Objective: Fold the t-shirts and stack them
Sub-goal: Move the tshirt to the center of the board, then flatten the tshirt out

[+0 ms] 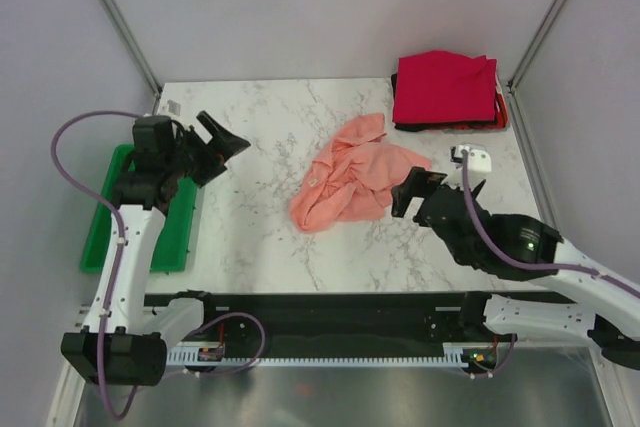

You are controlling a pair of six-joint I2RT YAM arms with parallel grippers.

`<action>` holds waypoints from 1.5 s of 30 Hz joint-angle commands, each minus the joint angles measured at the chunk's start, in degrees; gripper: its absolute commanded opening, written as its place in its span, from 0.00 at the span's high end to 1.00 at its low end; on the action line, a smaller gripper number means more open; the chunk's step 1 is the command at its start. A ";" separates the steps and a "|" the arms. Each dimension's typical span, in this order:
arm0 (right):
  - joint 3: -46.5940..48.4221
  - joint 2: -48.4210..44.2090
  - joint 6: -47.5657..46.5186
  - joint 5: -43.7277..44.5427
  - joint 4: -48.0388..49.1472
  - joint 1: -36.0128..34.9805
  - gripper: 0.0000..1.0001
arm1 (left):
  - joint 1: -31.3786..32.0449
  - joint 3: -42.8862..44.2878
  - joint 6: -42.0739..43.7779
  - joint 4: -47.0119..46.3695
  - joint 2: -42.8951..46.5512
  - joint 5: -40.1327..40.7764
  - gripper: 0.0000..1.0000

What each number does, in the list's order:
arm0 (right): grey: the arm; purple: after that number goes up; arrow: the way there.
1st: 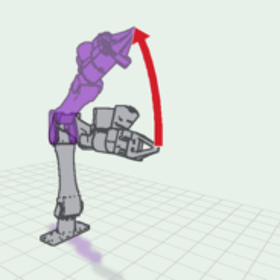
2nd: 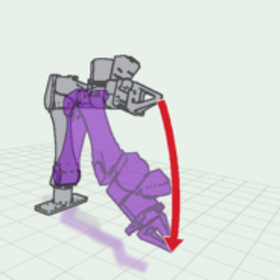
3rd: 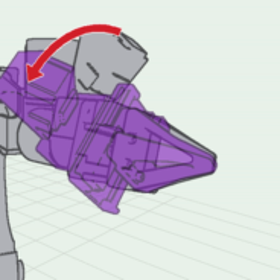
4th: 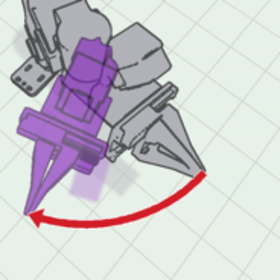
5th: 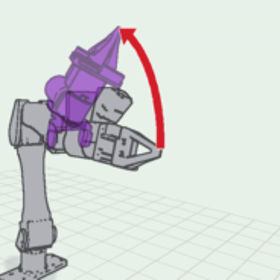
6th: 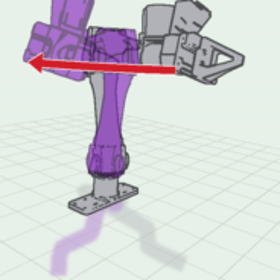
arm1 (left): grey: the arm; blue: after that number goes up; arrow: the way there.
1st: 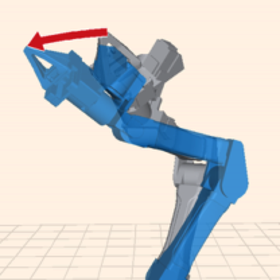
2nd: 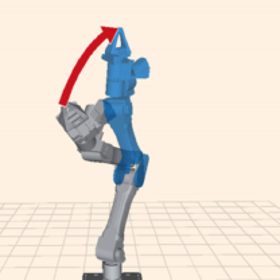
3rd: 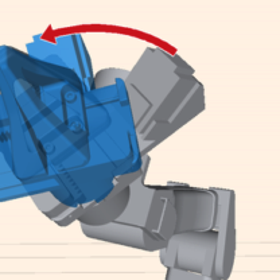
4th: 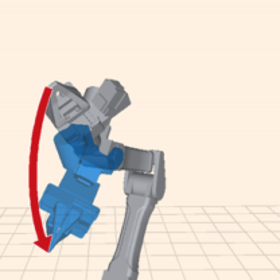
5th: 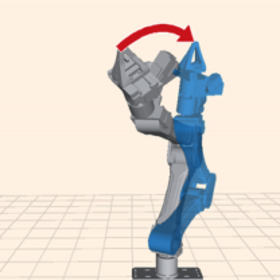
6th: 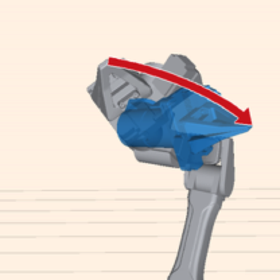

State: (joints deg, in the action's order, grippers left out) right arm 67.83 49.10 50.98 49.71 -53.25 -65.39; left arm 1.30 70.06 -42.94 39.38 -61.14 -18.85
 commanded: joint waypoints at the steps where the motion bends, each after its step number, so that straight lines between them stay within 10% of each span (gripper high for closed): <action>1: -0.68 6.43 -1.50 -1.70 -2.82 3.49 0.02 | 0.45 -9.56 -1.63 -3.42 4.19 -1.18 0.01; 7: -11.22 12.06 -11.78 -27.53 14.74 26.60 0.10 | 9.83 -18.46 0.05 -9.20 4.73 3.90 0.10; 18: -14.29 22.62 -17.23 -48.78 26.85 44.01 0.19 | 30.68 -6.45 4.78 -16.17 -21.88 14.69 0.26; 23: -16.95 26.65 -14.34 -61.40 36.90 41.58 0.21 | 31.48 -9.58 2.68 -17.40 -22.36 17.79 0.26; 40: -7.37 49.77 -10.99 -60.17 47.10 34.10 0.20 | 29.46 -22.16 6.82 -4.75 8.31 20.08 0.24; 45: -4.38 50.83 -10.29 -60.09 46.93 33.13 0.34 | 29.46 -26.63 5.94 0.16 18.05 19.99 0.24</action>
State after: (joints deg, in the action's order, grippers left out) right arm 59.94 99.85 40.18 -10.55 -8.60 -31.46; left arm 30.61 46.00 -38.48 34.48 -47.46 -0.03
